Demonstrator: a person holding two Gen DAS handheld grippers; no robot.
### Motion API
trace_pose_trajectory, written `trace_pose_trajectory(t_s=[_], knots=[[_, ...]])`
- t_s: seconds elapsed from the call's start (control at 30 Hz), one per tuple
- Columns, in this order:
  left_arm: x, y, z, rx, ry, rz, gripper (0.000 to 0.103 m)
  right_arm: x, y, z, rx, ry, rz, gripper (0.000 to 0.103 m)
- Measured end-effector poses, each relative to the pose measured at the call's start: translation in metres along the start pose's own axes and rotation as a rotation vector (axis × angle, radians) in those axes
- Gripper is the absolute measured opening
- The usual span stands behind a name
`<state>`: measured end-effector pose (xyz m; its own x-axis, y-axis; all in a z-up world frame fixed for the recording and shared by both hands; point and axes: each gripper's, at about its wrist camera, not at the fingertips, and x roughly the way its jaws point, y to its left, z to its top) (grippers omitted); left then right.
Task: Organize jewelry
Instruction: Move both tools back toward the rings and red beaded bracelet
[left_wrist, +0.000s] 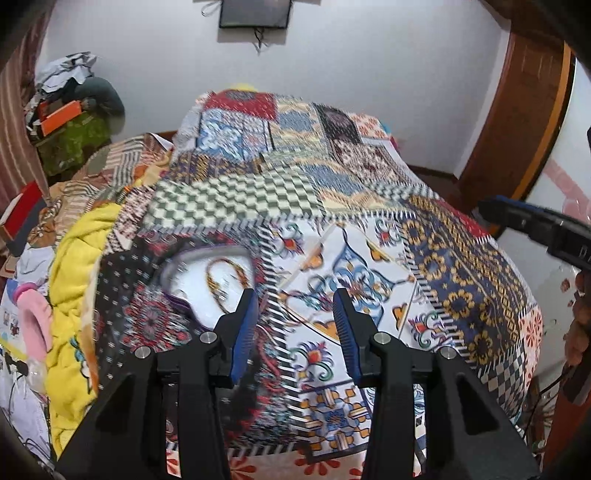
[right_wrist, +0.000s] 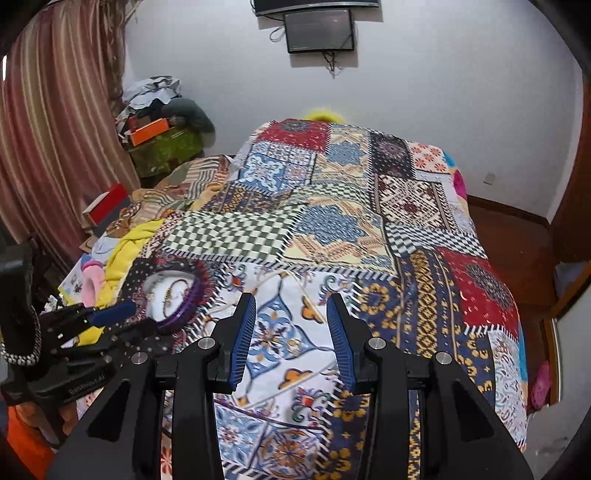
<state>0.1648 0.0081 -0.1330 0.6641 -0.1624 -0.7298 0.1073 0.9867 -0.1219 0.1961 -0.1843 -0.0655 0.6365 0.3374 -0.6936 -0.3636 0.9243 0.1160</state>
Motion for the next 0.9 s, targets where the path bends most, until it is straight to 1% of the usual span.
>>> trace_pose_trajectory(t_s=[0.2,0.43,0.47,0.53,0.6,0.67,0.77,0.9], knots=[[0.033,-0.012,-0.012,0.01,0.088,-0.02,0.041,0.014,-0.017,-0.013,0.018,0.059,-0.016,0.036],[0.069,-0.013,-0.021,-0.006,0.179,-0.046,0.041,0.04,-0.025,-0.03,0.03,0.138,-0.012,0.036],[0.074,-0.012,-0.022,-0.011,0.19,-0.049,0.043,0.045,-0.026,-0.032,0.031,0.152,-0.012,0.036],[0.084,-0.011,-0.023,-0.022,0.211,-0.05,0.049,0.053,-0.028,-0.035,0.033,0.177,-0.01,0.036],[0.09,-0.01,-0.023,-0.025,0.218,-0.044,0.058,0.061,-0.029,-0.04,0.036,0.203,-0.007,0.036],[0.097,-0.01,-0.023,-0.026,0.225,-0.041,0.062,0.068,-0.029,-0.045,0.036,0.227,-0.003,0.036],[0.105,-0.012,-0.021,-0.018,0.223,-0.037,0.063,0.079,-0.028,-0.049,0.031,0.257,0.006,0.036],[0.114,-0.016,-0.017,-0.001,0.212,-0.039,0.064,0.091,-0.028,-0.052,0.044,0.289,0.053,0.036]])
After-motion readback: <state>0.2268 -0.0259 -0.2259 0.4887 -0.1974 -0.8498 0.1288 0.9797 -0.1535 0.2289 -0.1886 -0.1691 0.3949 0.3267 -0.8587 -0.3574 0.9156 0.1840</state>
